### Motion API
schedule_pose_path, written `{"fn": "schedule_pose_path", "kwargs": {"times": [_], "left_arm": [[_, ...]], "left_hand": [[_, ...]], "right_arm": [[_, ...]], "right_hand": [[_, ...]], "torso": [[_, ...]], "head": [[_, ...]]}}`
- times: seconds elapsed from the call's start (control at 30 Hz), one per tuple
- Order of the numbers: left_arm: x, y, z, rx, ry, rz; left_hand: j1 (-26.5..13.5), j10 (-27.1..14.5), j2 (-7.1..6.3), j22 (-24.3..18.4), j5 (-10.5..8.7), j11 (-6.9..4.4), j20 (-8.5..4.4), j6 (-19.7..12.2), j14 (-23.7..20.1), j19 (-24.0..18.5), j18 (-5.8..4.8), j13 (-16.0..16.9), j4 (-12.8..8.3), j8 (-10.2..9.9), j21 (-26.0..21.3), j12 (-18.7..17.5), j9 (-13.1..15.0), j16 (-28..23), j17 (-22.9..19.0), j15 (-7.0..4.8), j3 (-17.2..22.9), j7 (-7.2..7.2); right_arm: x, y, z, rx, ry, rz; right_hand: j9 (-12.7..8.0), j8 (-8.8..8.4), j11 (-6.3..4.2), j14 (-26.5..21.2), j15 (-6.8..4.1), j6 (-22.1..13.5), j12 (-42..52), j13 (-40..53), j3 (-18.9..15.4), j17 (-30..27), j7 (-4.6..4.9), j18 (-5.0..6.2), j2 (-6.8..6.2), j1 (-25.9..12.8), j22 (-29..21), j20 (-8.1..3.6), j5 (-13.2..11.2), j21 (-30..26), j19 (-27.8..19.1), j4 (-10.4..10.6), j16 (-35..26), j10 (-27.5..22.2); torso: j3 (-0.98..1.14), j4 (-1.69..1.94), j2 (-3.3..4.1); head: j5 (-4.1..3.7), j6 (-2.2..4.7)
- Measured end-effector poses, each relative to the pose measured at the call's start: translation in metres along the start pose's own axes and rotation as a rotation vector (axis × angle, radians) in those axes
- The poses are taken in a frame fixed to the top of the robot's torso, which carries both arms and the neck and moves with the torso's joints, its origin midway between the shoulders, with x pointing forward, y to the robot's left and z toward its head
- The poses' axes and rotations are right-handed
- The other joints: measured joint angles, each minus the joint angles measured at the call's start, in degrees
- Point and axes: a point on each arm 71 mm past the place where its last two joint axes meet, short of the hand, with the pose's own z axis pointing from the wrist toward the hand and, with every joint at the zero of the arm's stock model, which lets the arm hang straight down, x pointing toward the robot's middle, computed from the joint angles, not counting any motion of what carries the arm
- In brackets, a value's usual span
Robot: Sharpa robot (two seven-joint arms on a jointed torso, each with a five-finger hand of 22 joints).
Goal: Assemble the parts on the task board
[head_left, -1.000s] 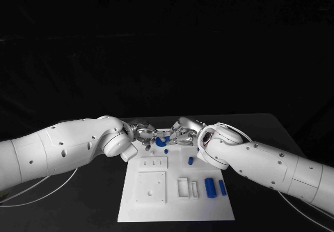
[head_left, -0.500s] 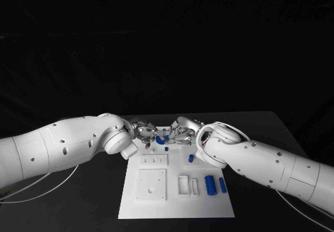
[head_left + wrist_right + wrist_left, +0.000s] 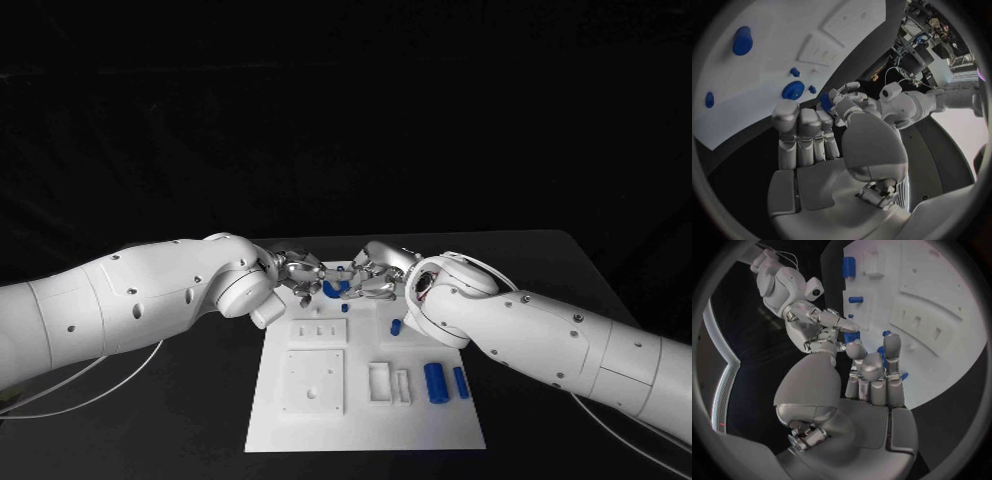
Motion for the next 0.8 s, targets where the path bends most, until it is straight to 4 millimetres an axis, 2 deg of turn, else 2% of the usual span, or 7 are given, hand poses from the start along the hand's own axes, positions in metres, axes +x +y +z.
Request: {"fn": "schedule_pose_path", "kwargs": {"times": [0.7,0.8], "left_arm": [[0.0034,0.0019,0.0022,-0.016,0.013,0.027],[0.0036,0.0019,0.0024,-0.018,0.014,0.029]], "left_hand": [[0.2,0.0,0.23,1.0,0.00,0.00,0.00,0.0,0.0,0.0,0.00,0.1,-1.6,0.0,-0.7,0.0,-0.2,0.0,0.0,0.00,-0.3,0.00],[0.2,0.0,0.68,1.3,0.00,0.00,0.20,0.0,0.0,0.2,0.00,0.2,-1.6,0.0,-0.7,0.0,-0.2,0.0,0.1,0.00,-0.3,0.00]], "right_arm": [[0.0018,0.0036,0.0009,-0.005,0.004,0.002],[0.0020,0.0038,0.0012,-0.004,0.005,0.002]], "right_hand": [[0.0,0.03,0.00,0.0,0.00,-0.2,0.0,0.0,0.0,0.0,-0.01,0.00,0.00,0.0,0.0,0.00,0.0,0.0,0.0,0.0,0.0,0.0],[0.0,0.03,0.00,0.0,0.00,-0.2,0.0,0.0,0.0,0.0,-0.01,0.00,0.00,0.0,0.0,0.00,0.0,0.0,0.0,0.0,0.0,0.0]], "torso": [[0.07,-0.01,0.04],[0.07,0.01,0.04]], "head": [[0.03,-0.11],[0.03,-0.10]]}}
